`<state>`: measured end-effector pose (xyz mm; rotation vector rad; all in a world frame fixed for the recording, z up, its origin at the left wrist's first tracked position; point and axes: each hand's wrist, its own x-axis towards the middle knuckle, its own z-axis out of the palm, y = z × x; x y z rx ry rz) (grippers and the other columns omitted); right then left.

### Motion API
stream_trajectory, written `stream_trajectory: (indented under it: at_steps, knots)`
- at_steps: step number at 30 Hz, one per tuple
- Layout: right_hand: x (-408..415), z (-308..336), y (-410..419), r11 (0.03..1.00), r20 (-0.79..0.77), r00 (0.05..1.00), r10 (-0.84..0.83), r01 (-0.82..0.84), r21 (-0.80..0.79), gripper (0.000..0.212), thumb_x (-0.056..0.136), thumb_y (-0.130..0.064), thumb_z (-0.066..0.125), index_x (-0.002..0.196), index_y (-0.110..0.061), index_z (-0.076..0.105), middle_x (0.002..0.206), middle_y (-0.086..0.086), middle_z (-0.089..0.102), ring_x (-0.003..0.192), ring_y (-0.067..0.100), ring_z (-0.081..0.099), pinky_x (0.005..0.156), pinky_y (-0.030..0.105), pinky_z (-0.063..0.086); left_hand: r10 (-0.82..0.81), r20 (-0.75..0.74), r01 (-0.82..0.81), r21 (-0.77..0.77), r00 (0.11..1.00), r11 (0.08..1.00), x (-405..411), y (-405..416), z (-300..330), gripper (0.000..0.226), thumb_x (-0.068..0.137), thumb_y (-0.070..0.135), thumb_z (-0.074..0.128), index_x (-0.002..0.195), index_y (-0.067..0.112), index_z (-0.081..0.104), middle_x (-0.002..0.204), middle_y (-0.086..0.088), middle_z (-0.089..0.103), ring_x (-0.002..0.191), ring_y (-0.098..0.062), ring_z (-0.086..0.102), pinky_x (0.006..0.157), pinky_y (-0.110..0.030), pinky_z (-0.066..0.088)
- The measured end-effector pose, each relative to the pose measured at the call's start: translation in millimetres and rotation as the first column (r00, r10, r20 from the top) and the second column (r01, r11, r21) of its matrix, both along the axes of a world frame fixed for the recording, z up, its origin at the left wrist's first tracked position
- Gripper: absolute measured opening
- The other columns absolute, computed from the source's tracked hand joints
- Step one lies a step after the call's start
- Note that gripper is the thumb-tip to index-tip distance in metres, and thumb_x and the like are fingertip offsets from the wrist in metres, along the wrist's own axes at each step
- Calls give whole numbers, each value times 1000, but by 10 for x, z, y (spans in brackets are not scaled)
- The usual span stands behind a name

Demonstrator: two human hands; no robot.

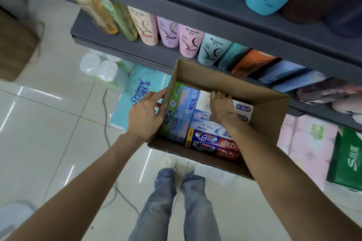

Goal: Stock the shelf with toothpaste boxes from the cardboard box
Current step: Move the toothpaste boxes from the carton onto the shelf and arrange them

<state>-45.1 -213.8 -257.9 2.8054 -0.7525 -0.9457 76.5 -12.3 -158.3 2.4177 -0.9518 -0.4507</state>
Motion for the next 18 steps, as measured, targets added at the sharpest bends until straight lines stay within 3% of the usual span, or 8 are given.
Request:
stream_trajectory:
  at_steps: [3,7,10,12,14,16,18]
  knots:
    - [-96,112,-16,1000,89,996,-1,1,5,87,65,-41,80,129,-6,32,119,13,50,108,28,51,90,41,45,-28,43,27,8,999,1000,-4,10,-17,40,89,24,53,129,23,55,104,-5,65,76,-28,67,64,-40,55]
    - [-288,427,18,997,252,967,-44,27,73,96,64,-34,80,138,-2,29,122,17,49,110,32,49,98,42,40,-44,57,44,5,997,999,-27,8,-23,39,90,24,53,129,20,55,104,-7,65,75,-30,67,62,-41,55]
    - [-355,838,64,976,429,889,-157,75,203,95,64,-32,81,139,-3,30,124,16,48,112,31,47,99,38,38,-34,49,32,43,998,999,-15,-46,-25,39,90,19,57,129,19,55,105,-8,65,79,-29,67,66,-40,55]
    - [-371,1170,138,944,528,804,-273,117,309,94,64,-29,81,139,-5,30,128,15,47,116,29,46,97,36,41,-20,20,20,33,1000,999,-20,-58,6,44,90,24,58,132,17,52,115,-9,61,96,-28,63,79,-40,52]
    - [-386,1476,216,841,561,664,-494,202,502,94,63,-24,82,139,-10,27,134,9,44,122,22,44,96,34,43,-50,40,54,-92,998,994,-66,-49,122,55,88,36,58,136,12,46,128,-11,53,117,-25,50,97,-44,42]
    - [-389,1749,245,674,522,475,-709,238,699,91,63,-18,81,136,-18,27,131,-6,46,121,11,45,96,25,44,-143,-14,134,-272,990,953,-146,-80,340,62,86,43,57,139,16,41,136,-3,45,128,-14,38,111,-45,30]
    - [-382,1987,285,483,412,304,-859,212,850,79,69,-7,76,132,-21,30,118,-19,49,110,-1,49,88,14,46,-268,-338,145,-348,902,926,-259,-160,628,76,79,49,64,144,27,30,143,8,36,133,-2,33,113,-35,29]
